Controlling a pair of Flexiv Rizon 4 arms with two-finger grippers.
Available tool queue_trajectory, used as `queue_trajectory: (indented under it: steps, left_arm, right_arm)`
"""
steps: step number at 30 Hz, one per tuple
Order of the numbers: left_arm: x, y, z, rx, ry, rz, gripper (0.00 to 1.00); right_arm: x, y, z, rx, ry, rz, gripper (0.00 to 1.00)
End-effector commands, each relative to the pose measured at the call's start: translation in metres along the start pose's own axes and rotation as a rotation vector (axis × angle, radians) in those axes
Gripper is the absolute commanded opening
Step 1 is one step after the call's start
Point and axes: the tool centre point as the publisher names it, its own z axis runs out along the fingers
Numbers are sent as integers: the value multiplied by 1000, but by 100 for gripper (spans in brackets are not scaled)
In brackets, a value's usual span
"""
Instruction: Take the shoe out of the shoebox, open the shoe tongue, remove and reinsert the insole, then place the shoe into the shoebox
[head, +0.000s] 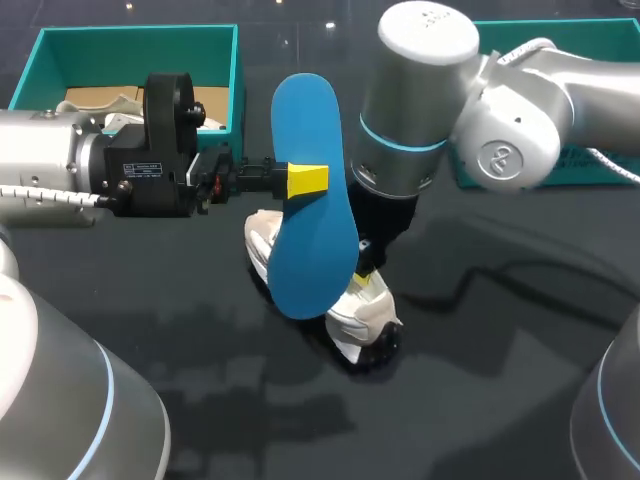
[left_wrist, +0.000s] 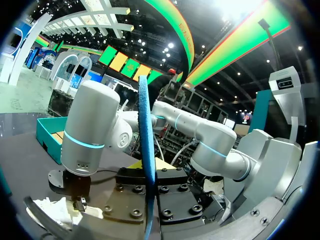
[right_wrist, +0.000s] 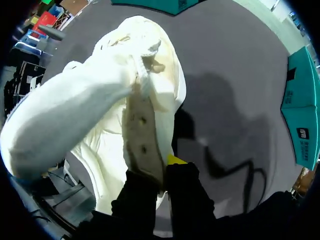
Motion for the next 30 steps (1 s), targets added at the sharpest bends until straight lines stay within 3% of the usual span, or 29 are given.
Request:
queue_trajectory:
  steps: [1,10,12,30]
  left_arm:
    - [0,1,2,2,-1,0,0]
    - [0,1,2,2,-1,0,0]
    - [0,1,2,2,-1,0,0]
    - [0,1,2,2,-1,0,0]
  right_arm:
    - [3,-6,-2,-57,56,333,0]
    - [3,-6,-2,-57,56,333,0]
    - [2,-6,4,-78,84,413,0]
    - [-6,-5,31,-134,100,506,0]
